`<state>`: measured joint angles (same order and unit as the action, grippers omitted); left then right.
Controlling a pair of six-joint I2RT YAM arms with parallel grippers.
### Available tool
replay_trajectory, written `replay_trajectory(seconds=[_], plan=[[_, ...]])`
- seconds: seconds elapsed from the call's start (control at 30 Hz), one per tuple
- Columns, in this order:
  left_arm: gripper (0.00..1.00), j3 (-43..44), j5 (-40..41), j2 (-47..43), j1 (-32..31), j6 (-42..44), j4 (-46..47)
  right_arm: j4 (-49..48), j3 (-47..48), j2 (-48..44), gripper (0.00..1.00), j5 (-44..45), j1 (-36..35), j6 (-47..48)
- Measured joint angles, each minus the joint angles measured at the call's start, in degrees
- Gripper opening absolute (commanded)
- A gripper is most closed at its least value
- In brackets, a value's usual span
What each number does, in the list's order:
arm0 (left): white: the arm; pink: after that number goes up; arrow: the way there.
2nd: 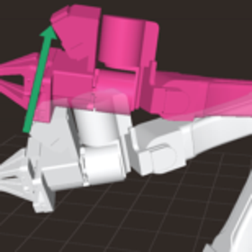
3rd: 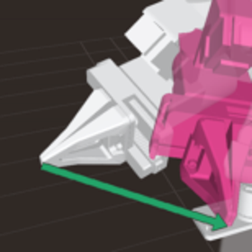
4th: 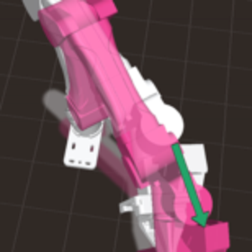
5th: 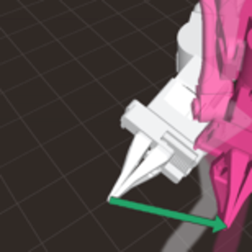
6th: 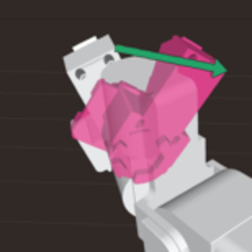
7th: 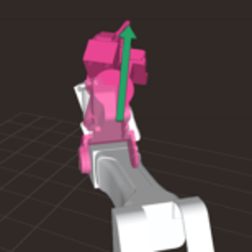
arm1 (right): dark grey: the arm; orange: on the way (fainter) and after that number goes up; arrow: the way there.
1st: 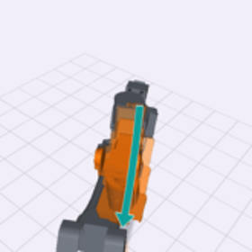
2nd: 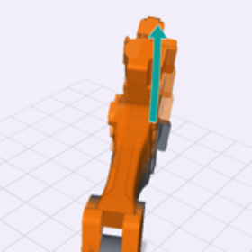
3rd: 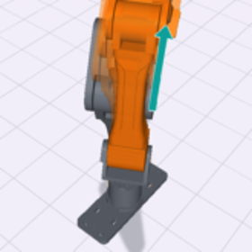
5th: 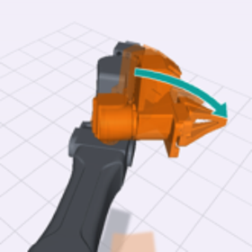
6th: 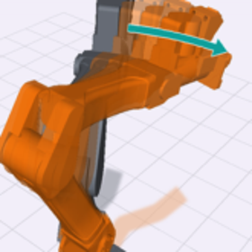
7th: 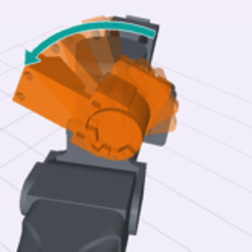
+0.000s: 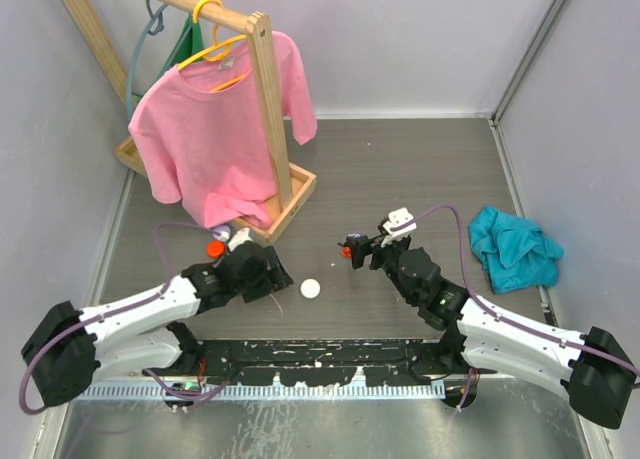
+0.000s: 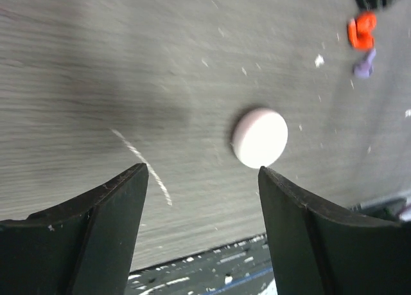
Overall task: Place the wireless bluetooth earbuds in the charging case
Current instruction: Place the charging case at the center of the board, then pick up the charging case at the center of the board.
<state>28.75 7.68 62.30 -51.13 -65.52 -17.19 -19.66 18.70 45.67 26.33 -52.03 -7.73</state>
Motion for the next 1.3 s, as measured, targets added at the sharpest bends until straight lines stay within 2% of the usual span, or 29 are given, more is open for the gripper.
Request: replay_trajectory(seconds=[0.13, 0.27, 0.53, 1.0, 1.3], plan=[[0.7, 0.0, 2.7, -5.7, 6.9, 3.1, -6.1, 0.1, 0.0, 0.0, 0.86, 0.6, 0.0, 0.0], [0.7, 0.3, 5.2, -7.8, 13.0, 7.0, -10.6, 0.2, -0.1, 0.0, 0.86, 1.0, 0.0, 0.0], [0.67, 5.7, 11.4, -1.1, 19.0, 14.7, -15.5, 0.5, -0.6, 0.1, 0.86, 1.6, 0.0, 0.0], [0.64, 11.7, 16.8, 18.0, 22.2, 23.1, -8.8, 0.6, -0.6, 1.2, 0.86, 2.0, 0.0, 0.0], [0.61, 12.9, 16.2, 22.3, 24.7, 24.5, -3.2, 0.6, -0.6, 1.2, 0.86, 2.0, 0.0, 0.0]])
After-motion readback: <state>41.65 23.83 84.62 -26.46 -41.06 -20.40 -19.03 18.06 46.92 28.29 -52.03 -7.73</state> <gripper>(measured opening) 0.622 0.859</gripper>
